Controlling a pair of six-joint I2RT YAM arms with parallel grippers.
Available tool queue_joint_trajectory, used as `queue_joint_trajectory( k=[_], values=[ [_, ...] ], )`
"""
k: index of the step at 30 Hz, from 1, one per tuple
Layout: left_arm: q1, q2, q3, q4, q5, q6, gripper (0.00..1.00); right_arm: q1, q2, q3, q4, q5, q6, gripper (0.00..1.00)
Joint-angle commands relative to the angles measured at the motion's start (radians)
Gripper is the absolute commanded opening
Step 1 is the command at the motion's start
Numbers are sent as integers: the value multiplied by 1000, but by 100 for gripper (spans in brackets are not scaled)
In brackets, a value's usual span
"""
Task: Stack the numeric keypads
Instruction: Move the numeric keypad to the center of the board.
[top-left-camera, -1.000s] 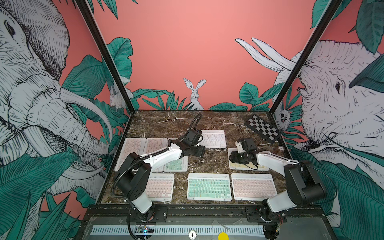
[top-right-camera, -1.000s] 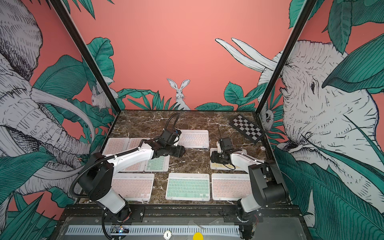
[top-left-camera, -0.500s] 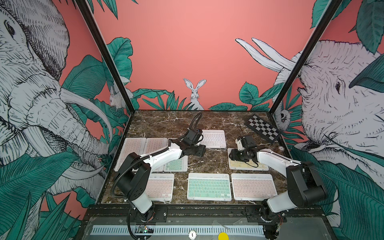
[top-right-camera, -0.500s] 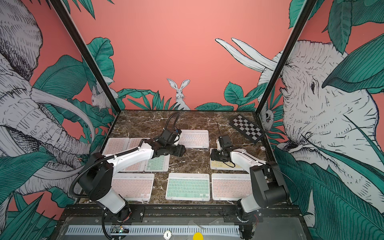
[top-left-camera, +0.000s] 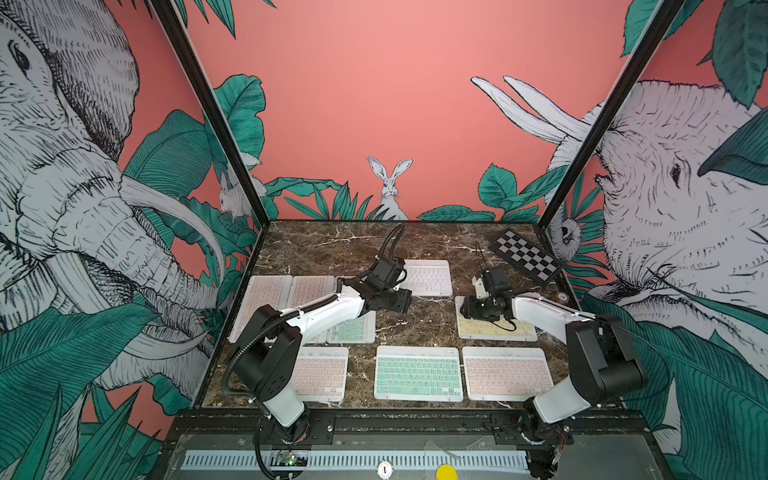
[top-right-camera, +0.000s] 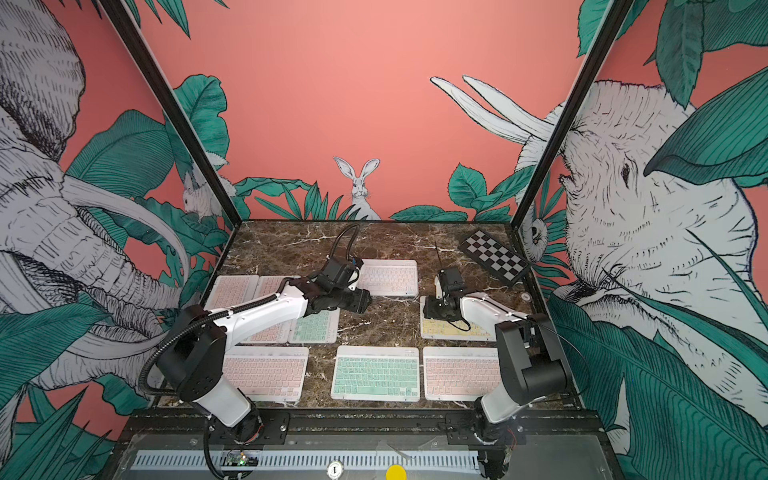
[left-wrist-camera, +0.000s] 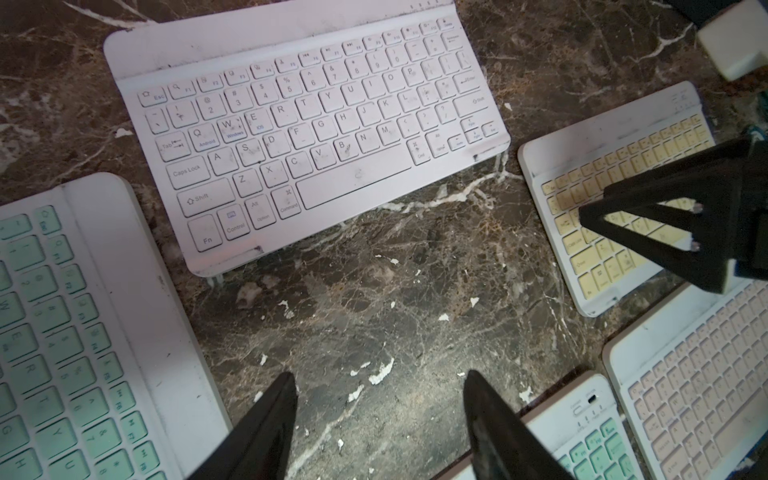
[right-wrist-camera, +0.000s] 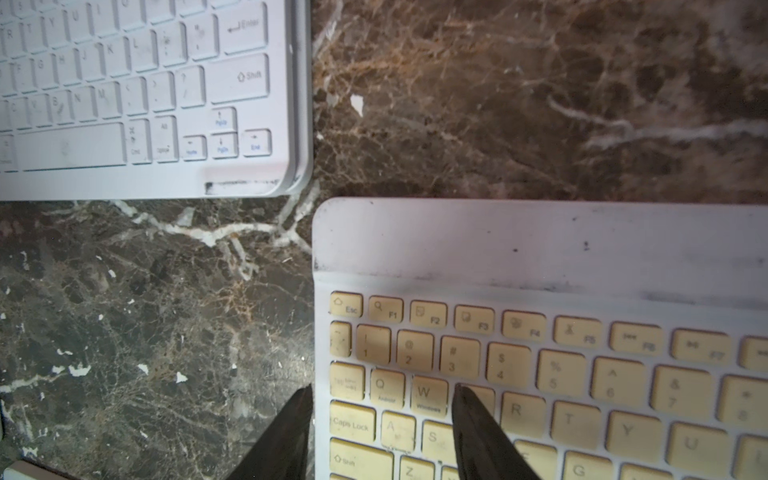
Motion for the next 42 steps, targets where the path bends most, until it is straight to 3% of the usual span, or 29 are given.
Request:
queue_joint_trajectory(
  k=[1,42],
  values=[
    [-5,5,25,9,-2,-9,66,-3,2,-25,6,1,-8,54],
    [-12,-11,14,8,-6,-14,66,145,69,-72,203,-119,189,53]
  ],
)
